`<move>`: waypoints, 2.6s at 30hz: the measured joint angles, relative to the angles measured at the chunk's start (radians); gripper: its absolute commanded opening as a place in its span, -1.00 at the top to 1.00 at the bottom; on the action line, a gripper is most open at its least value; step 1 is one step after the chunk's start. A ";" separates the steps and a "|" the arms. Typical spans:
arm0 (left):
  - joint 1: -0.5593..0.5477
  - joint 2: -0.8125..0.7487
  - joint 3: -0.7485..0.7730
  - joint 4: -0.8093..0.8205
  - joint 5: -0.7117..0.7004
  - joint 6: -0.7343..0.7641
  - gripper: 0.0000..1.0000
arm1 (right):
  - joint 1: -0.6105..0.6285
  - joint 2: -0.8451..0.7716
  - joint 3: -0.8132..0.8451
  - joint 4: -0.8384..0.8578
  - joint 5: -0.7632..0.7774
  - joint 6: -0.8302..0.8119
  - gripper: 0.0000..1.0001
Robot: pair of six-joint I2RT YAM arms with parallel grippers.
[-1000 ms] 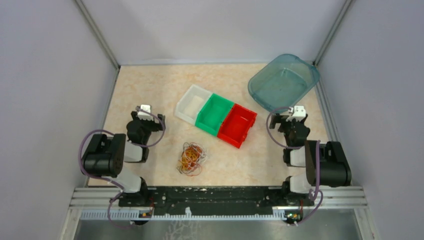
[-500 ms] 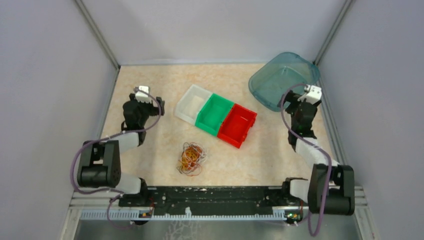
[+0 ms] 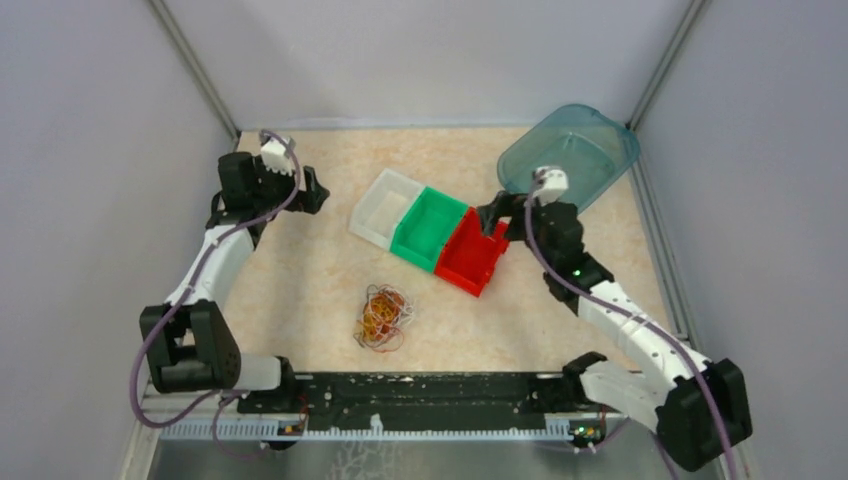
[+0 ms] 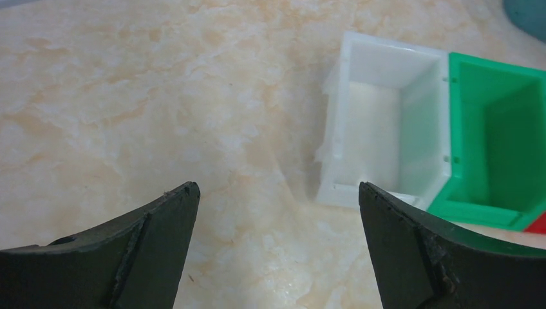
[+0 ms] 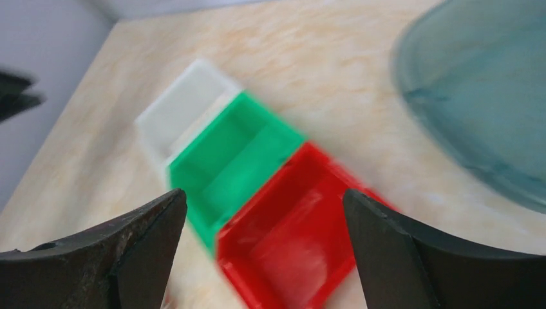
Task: Untangle the cables
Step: Untie the cable.
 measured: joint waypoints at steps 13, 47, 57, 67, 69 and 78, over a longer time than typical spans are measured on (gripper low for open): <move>0.003 -0.114 0.103 -0.482 0.247 0.180 -0.98 | 0.585 0.189 0.145 -0.154 -0.062 -0.093 -0.05; -0.018 -0.093 0.059 -0.655 0.418 0.358 -0.97 | 0.558 0.655 0.309 -0.079 -0.373 -0.110 1.00; -0.027 -0.087 0.059 -0.655 0.441 0.363 -0.95 | 0.515 0.653 0.319 -0.097 -0.381 -0.119 0.06; -0.027 -0.098 0.059 -0.655 0.438 0.378 -0.95 | 0.515 0.713 0.319 -0.067 -0.418 -0.124 0.30; -0.027 -0.105 0.059 -0.656 0.436 0.380 -0.95 | 0.515 0.750 0.319 -0.065 -0.422 -0.123 0.37; -0.027 -0.116 0.060 -0.657 0.435 0.381 -0.94 | 0.515 0.782 0.320 -0.043 -0.436 -0.109 1.00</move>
